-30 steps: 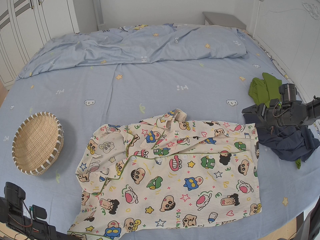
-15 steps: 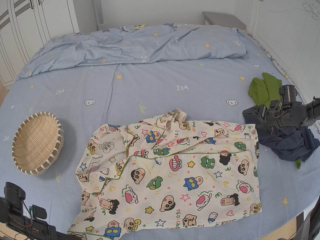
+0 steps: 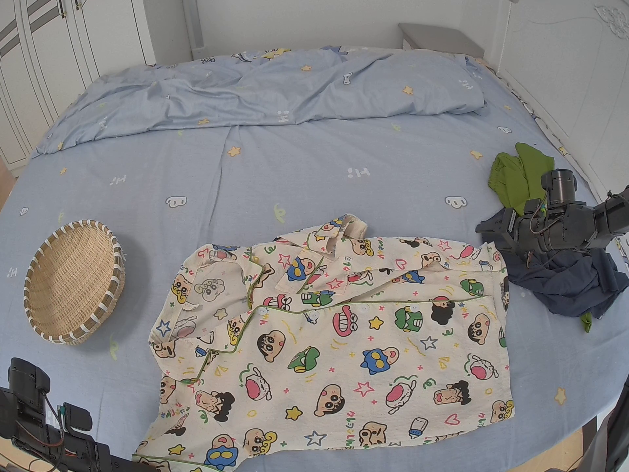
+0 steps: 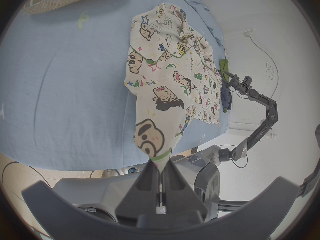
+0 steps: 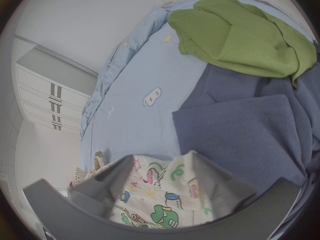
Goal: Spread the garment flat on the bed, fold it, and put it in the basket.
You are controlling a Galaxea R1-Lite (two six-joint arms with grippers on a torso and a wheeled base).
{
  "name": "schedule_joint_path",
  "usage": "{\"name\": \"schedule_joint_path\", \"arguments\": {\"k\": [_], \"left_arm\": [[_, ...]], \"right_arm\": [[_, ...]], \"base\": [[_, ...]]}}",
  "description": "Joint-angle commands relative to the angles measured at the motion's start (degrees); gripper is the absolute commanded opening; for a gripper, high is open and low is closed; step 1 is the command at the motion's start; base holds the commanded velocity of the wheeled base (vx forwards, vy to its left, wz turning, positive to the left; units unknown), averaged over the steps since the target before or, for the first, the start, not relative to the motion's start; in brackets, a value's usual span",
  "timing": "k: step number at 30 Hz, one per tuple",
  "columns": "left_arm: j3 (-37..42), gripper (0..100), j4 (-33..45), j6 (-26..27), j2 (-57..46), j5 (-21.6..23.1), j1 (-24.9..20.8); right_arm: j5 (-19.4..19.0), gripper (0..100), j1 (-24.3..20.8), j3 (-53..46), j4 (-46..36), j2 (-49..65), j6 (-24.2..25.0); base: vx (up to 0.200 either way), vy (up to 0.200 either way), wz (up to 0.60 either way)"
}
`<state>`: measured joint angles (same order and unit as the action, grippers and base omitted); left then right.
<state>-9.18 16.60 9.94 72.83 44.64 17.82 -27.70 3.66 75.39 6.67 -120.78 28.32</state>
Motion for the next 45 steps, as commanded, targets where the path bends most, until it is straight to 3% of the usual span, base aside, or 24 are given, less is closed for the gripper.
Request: {"name": "schedule_joint_path", "arguments": {"k": [1, 11, 21, 32, 40, 41, 45], "left_arm": [[0.0, 0, 0.0, 0.0, 0.0, 0.0, 0.0], [0.0, 0, -0.1, 0.0, 0.0, -0.1, 0.0], [0.0, 0, 0.0, 0.0, 0.0, -0.7, 0.0], [0.0, 0, 0.0, 0.0, -0.1, -0.7, 0.0], [0.0, 0, 0.0, 0.0, -0.1, -0.7, 0.0], [0.0, 0, 0.0, 0.0, -0.1, -0.8, 0.0], [0.0, 0, 0.0, -0.1, -0.1, -0.8, 0.0]], "right_arm": [[-0.1, 0, 0.4, 0.0, 0.0, -1.3, -0.1], [-0.1, 0, 0.5, 2.1, 0.2, -1.3, 0.3], [-0.1, 0, 0.6, 15.1, -6.4, -3.2, 2.1], [-0.1, 0, 1.0, 36.7, -16.6, -12.8, 2.2], [-0.2, 0, 0.6, 39.2, -18.6, -14.4, 2.2], [-0.1, 100, 0.6, 39.2, -19.1, -14.4, 2.2], [-0.2, 100, 0.7, 39.2, -21.0, -14.4, 2.1]], "base": [[0.000, 0.000, 0.00], [0.000, 0.000, 0.00], [0.000, 0.000, 0.00], [0.000, 0.000, 0.00], [0.000, 0.000, 0.00], [0.000, 0.000, 0.00], [0.000, 0.000, 0.00]]}}
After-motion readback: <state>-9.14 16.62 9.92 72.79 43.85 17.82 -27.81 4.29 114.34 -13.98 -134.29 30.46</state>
